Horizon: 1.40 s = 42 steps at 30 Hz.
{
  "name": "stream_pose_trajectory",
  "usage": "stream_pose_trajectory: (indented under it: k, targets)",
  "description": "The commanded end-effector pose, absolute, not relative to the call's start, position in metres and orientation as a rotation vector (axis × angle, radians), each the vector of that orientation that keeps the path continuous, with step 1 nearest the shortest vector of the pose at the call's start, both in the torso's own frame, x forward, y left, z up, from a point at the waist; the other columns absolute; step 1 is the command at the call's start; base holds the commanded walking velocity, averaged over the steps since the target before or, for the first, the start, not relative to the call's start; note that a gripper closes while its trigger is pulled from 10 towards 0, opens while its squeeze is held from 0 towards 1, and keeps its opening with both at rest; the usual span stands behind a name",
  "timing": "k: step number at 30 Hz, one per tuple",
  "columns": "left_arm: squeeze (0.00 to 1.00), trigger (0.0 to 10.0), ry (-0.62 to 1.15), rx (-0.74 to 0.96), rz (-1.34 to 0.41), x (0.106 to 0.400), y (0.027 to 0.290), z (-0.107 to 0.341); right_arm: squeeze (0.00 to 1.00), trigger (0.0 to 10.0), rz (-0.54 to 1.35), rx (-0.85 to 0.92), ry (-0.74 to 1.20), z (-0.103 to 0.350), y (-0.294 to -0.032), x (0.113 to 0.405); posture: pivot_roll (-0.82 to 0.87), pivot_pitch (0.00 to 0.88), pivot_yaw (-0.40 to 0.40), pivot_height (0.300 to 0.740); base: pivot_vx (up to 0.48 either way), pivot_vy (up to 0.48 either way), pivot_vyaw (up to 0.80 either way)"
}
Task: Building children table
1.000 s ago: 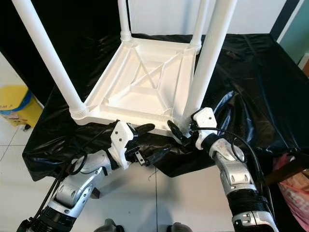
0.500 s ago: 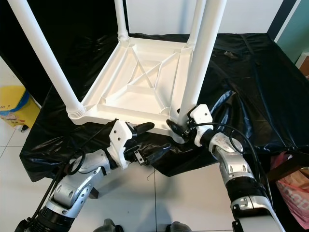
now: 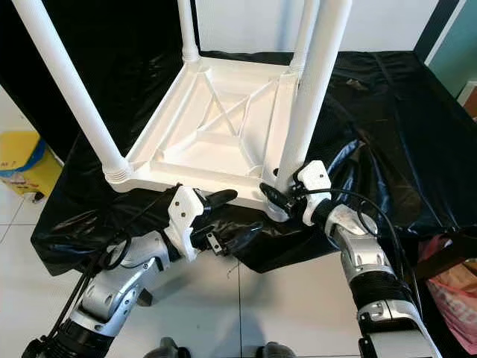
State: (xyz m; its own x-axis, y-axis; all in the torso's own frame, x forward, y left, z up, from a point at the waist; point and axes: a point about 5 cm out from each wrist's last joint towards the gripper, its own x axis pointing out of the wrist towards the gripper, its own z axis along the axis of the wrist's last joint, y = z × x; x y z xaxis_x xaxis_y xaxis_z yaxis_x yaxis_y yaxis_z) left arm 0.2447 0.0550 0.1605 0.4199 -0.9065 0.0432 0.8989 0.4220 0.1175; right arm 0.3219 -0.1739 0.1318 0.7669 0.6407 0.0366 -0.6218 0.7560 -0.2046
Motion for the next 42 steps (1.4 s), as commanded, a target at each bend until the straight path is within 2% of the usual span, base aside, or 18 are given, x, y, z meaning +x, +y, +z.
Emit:
stream_pose_trajectory:
  k: [1,12,17,20,24,30,42]
  targets:
    - [0.00,10.0,-0.104,0.083,-1.150,0.242,0.054,0.161,0.00,10.0,0.660,-0.176,-0.072,0.123,-0.173,0.319,0.03,0.086,-0.020,0.740,0.000,0.000,0.00]
    - [0.00,10.0,-0.102,0.077,-1.149,0.241,0.052,0.160,0.00,10.0,0.366,-0.135,-0.066,0.110,-0.162,0.307,0.02,0.089,-0.021,0.740,0.000,0.000,0.00]
    - [0.00,10.0,-0.101,0.074,-1.151,0.242,0.052,0.160,0.00,10.0,0.176,-0.103,-0.023,0.099,-0.159,0.300,0.01,0.090,-0.018,0.740,0.000,0.000,0.00]
    - [0.00,10.0,-0.101,0.074,-1.151,0.242,0.052,0.160,0.00,10.0,0.143,-0.100,-0.016,0.098,-0.158,0.298,0.01,0.090,-0.019,0.740,0.000,0.000,0.00]
    - [0.00,10.0,-0.103,0.072,-1.153,0.242,0.050,0.161,0.00,10.0,-0.061,-0.065,0.029,0.091,-0.150,0.292,0.01,0.091,-0.023,0.740,0.000,0.000,0.00]
    - [0.00,10.0,-0.103,0.062,-1.155,0.241,0.048,0.161,0.00,10.0,-0.082,-0.032,0.024,0.097,-0.136,0.291,0.00,0.097,-0.023,0.740,0.000,0.000,0.00]
    - [0.00,10.0,-0.097,0.064,-1.148,0.240,0.051,0.160,0.00,10.0,-0.086,-0.026,0.018,0.100,-0.133,0.286,0.01,0.103,-0.018,0.740,0.000,0.000,0.00]
